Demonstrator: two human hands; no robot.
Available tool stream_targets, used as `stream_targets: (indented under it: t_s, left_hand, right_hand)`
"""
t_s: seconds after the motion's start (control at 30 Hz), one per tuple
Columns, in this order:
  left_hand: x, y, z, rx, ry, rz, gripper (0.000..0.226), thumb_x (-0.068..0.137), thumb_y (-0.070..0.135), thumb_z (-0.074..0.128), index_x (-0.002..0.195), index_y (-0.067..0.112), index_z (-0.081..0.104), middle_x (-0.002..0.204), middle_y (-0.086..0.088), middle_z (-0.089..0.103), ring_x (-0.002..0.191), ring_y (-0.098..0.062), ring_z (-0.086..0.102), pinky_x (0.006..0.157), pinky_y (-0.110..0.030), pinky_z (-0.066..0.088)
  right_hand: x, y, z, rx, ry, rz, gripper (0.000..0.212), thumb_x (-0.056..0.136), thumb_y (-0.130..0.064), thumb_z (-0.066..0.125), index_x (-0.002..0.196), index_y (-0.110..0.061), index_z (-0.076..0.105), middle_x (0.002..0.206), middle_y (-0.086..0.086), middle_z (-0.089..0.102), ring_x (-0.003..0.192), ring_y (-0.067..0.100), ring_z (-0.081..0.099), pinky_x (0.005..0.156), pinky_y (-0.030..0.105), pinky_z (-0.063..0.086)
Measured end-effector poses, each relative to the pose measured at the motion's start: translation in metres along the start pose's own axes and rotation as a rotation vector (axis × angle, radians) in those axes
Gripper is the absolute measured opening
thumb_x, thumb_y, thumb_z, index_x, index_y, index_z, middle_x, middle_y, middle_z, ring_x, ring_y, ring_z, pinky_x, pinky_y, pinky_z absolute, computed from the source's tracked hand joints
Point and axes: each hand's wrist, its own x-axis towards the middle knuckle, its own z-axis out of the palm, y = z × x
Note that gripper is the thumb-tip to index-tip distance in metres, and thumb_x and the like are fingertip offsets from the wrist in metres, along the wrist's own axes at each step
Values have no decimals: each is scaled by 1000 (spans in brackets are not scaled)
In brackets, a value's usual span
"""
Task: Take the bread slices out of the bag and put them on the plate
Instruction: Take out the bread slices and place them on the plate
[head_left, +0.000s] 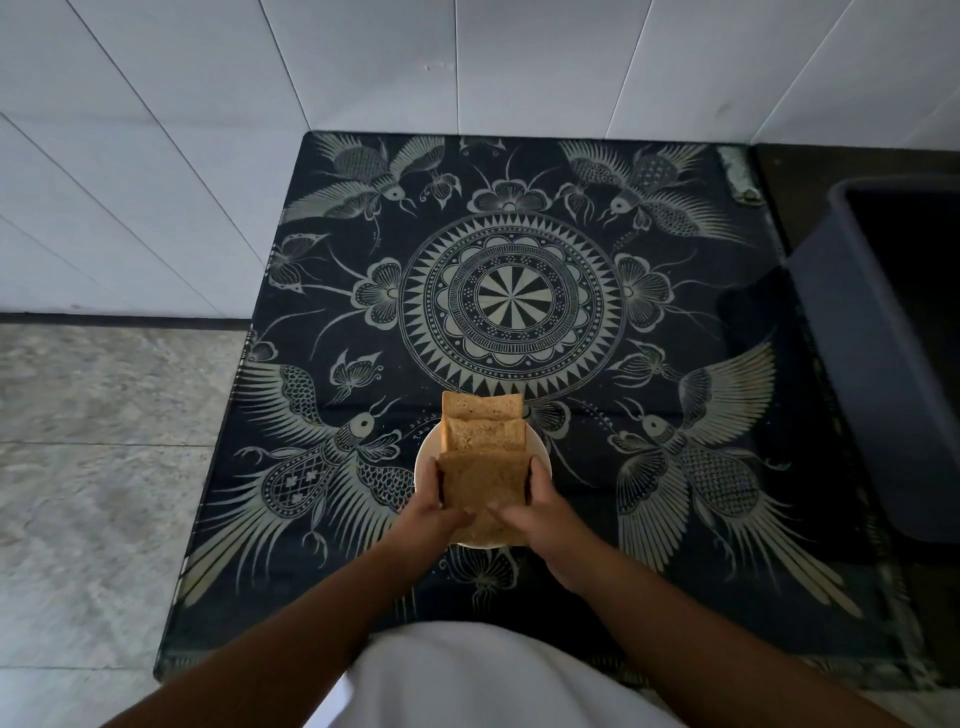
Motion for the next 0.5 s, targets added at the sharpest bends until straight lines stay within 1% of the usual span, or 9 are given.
stream_targets:
  t_s: [0.03, 0.1, 0.17, 0.2, 0.27, 0.33, 0.37, 0.43, 0.5]
  left_hand:
    - [-1, 0, 1, 5, 4, -1, 66, 89, -10, 52, 140, 24, 27, 130, -5, 52, 116, -19, 54, 89, -33, 53]
    - [-2, -1, 2, 24, 23, 4, 65, 90, -5, 55, 143, 22, 28, 130, -9, 54, 118, -25, 55, 97, -45, 50]
    - [-3, -3, 2, 73, 36, 7, 66, 91, 1, 58, 144, 23, 27, 129, -9, 56, 118, -27, 56, 101, -51, 47]
    - [-4, -3, 2, 93, 32, 8, 65, 91, 3, 59, 144, 24, 27, 128, -7, 57, 117, -25, 57, 100, -49, 48]
    - [-5, -4, 2, 86, 2, 0, 64, 92, 3, 58, 142, 27, 25, 126, -3, 58, 113, -17, 59, 93, -36, 53]
    - [-6, -4, 1, 59, -31, -17, 64, 92, 1, 57, 141, 27, 24, 126, -2, 57, 109, -12, 61, 81, -25, 55]
    - [-6, -3, 1, 62, -41, -19, 64, 92, 2, 57, 141, 27, 24, 126, -2, 57, 107, -10, 62, 79, -22, 55]
    - [-7, 0, 1, 77, -42, -13, 66, 92, 3, 59, 141, 26, 22, 126, -2, 56, 109, -13, 61, 82, -26, 55]
    - [-7, 2, 1, 55, -22, 7, 65, 91, 0, 58, 142, 20, 23, 126, -6, 55, 112, -20, 60, 88, -34, 55]
  right_hand:
    - [1, 0, 2, 5, 11, 7, 94, 87, -26, 72, 156, -28, 7, 143, 2, 48, 125, 22, 51, 104, 44, 46]
    - [1, -1, 4, 0, 40, 15, 94, 88, -26, 71, 155, -29, 5, 137, -1, 50, 120, 19, 52, 95, 35, 47]
    - [0, -1, 5, -25, 54, 20, 92, 89, -27, 70, 155, -29, 6, 140, 2, 49, 121, 19, 50, 93, 33, 45]
    - [-1, -1, 5, -37, 57, 27, 92, 89, -28, 70, 156, -29, 6, 144, 3, 46, 124, 21, 49, 96, 35, 45]
    - [-1, -1, 5, -52, 59, 34, 90, 90, -29, 68, 156, -28, 7, 148, 5, 44, 128, 23, 47, 100, 38, 44]
    - [-2, -1, 4, -53, 55, 28, 88, 91, -28, 68, 156, -27, 9, 147, 5, 45, 128, 23, 48, 99, 37, 45]
    - [-2, -1, 5, -50, 57, 22, 87, 91, -28, 68, 156, -27, 11, 147, 5, 46, 127, 23, 49, 99, 37, 46]
    - [-2, -1, 5, -48, 67, 12, 84, 90, -28, 68, 155, -28, 14, 144, 4, 48, 122, 20, 51, 98, 37, 47]
    - [-2, -1, 6, -41, 91, -8, 78, 91, -27, 68, 151, -30, 19, 135, -3, 52, 108, 12, 54, 85, 28, 48]
